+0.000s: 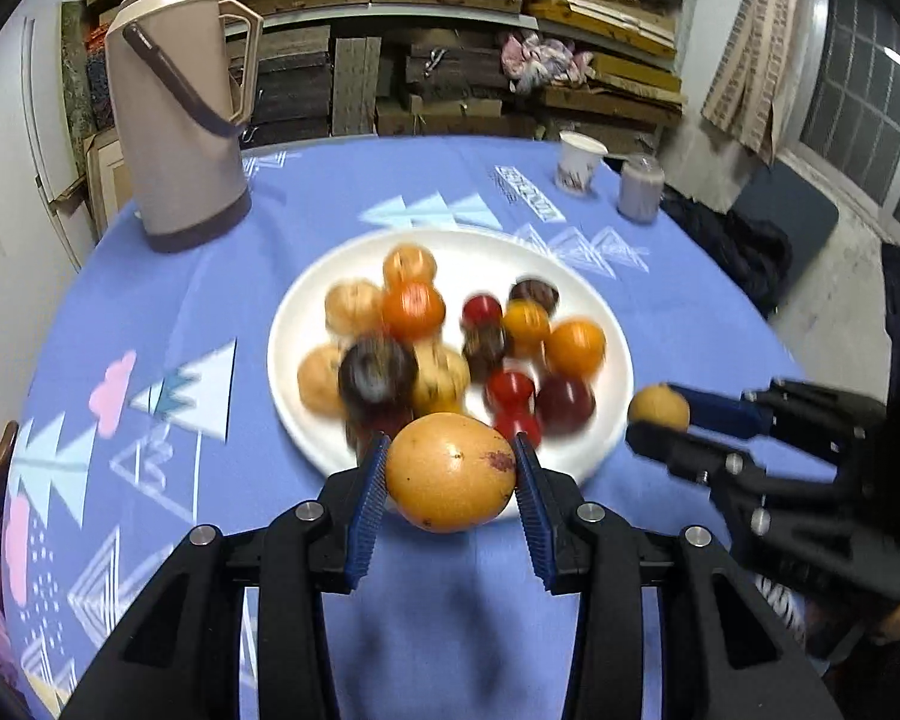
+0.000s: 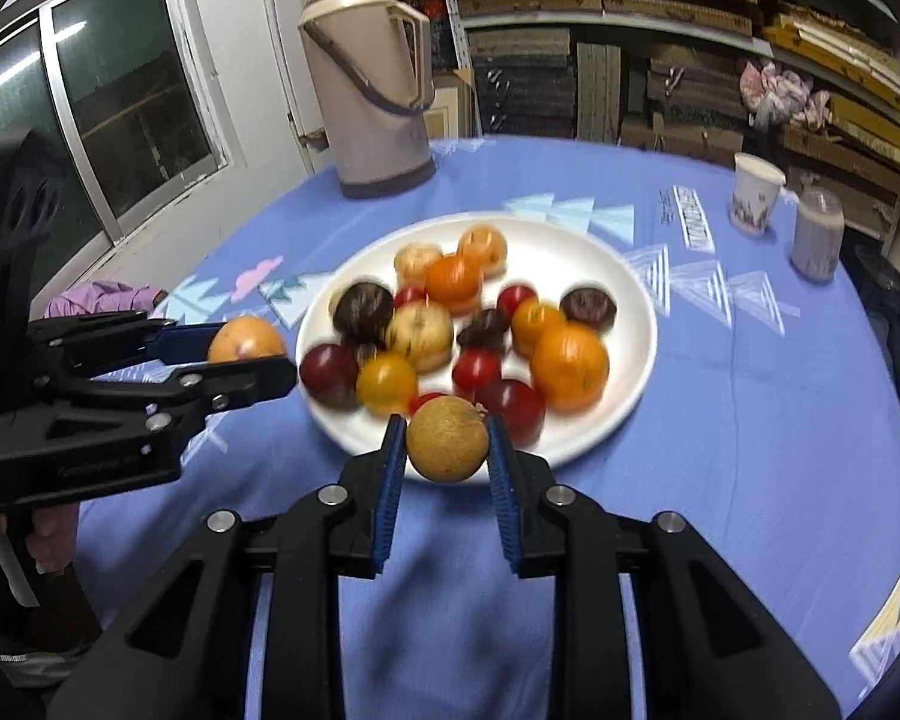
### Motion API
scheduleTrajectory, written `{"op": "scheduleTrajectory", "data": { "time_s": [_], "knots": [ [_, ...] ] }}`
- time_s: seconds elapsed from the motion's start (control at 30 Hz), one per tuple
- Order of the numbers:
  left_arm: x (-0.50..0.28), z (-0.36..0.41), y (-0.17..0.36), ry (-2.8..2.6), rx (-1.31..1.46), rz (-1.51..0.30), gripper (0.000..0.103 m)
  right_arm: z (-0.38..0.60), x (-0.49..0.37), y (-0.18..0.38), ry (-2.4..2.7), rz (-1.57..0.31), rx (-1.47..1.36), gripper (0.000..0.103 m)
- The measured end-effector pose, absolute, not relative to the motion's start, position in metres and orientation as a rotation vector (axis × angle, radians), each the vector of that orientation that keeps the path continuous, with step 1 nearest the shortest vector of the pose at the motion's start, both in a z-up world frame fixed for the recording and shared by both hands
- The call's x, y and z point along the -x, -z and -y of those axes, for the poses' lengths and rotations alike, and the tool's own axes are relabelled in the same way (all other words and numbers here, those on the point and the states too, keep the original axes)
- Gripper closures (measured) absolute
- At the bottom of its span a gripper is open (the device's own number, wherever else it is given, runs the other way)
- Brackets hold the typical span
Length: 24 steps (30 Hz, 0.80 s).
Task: Organize fruits
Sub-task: 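Place the large fruit on the plate with the left tool while the right tool places the small fruit, then open both tools and withdraw them from the plate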
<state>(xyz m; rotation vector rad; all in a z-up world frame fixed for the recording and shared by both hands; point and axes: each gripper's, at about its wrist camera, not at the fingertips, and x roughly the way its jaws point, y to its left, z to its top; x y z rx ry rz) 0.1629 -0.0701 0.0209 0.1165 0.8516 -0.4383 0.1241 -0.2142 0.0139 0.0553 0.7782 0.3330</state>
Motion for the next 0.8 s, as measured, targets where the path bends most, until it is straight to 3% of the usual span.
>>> {"op": "scheduleTrajectory", "data": {
  "time_s": [0.57,0.67,0.7,0.77,0.8],
  "knots": [
    [-0.259,0.077,-0.001,0.332,-0.079,-0.905,0.062,0.211,-0.228,0.009,-0.303,-0.833,-0.083,0.076],
    [-0.265,0.077,0.005,0.321,-0.081,-0.920,0.061,0.213,-0.233,0.013,-0.295,-0.829,-0.089,0.068],
    [-0.266,0.076,0.006,0.320,-0.080,-0.924,0.058,0.214,-0.232,0.012,-0.292,-0.826,-0.088,0.065],
    [-0.267,0.075,0.006,0.313,-0.078,-0.929,0.037,0.217,-0.230,0.011,-0.285,-0.815,-0.094,0.058],
    [-0.265,0.074,0.006,0.307,-0.078,-0.929,0.034,0.218,-0.229,0.010,-0.286,-0.812,-0.099,0.056]
  ]
}}
